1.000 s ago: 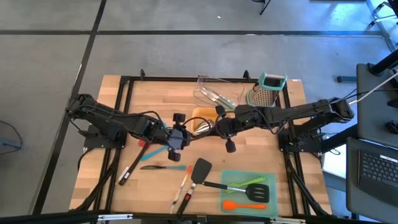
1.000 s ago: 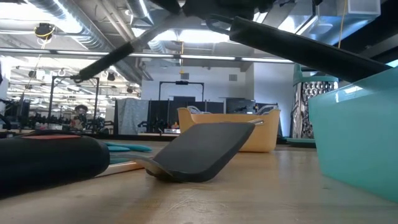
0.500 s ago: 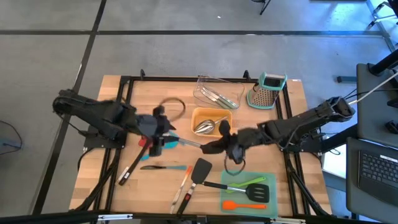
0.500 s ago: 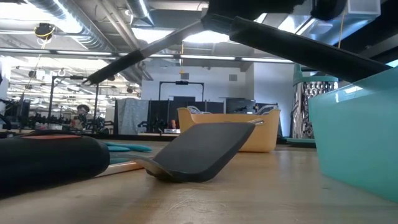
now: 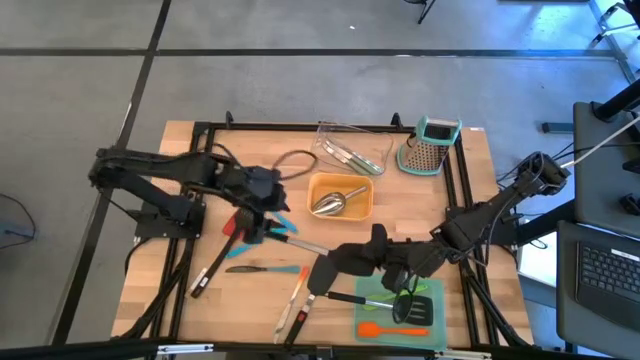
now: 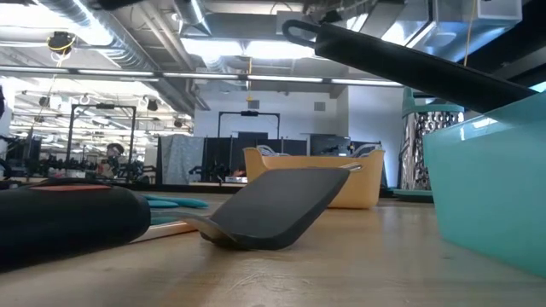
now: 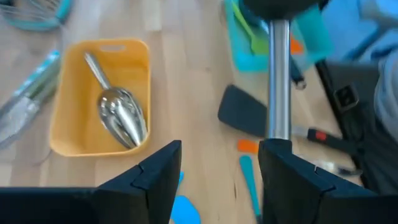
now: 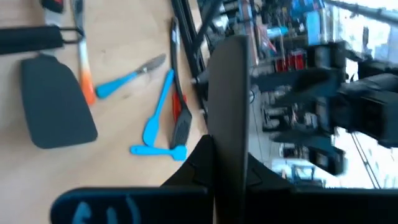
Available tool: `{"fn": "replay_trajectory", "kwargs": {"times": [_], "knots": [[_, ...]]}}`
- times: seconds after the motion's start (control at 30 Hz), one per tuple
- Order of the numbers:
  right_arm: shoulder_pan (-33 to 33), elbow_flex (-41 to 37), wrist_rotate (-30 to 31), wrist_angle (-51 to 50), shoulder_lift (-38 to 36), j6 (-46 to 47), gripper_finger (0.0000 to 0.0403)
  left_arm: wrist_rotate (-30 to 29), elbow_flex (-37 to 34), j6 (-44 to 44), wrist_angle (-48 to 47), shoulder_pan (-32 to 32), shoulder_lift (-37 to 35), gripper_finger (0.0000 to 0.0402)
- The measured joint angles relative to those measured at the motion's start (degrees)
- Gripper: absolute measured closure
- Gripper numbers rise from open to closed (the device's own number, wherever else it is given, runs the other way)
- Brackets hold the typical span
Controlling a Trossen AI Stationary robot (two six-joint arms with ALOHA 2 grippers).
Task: Pick & Place Kitchen Items
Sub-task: Put the black spatula into the green bin
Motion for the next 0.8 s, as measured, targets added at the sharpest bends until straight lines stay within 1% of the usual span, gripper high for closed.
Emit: {"fn": "replay_trajectory", "kwargs": {"times": [0.07, 0.2, 0.37, 0.53, 0.67, 0.8], "knots": [[0.1, 0.0, 0.9, -0.3, 0.0, 1.1, 0.0396, 1.1, -0.1, 0.9, -0.1, 0.0, 2.7, 0.0195], [0.2, 0.0, 0.3, -2.7, 0.0, 4.1, 0.0396, 4.9, -0.1, 0.9, -0.1, 0.1, 6.8, 0.0194], [0.1, 0.0, -0.2, -4.1, 0.0, 6.1, 0.0396, 6.2, 0.0, 0.2, -0.4, 0.1, 9.7, 0.0196], [0.1, 0.0, -0.3, -5.9, 0.0, 8.7, 0.0396, 7.1, 0.0, -0.6, -0.6, -0.1, 9.8, 0.0197], [-0.6, 0.0, -0.2, -7.0, 0.0, 11.1, 0.0396, 7.8, -0.1, -0.9, -0.2, -0.3, 7.6, 0.0197], [-0.8, 0.0, -0.4, -7.1, 0.0, 11.2, 0.0396, 7.5, -0.1, -1.3, 1.4, -0.4, 6.8, 0.0197]]}}
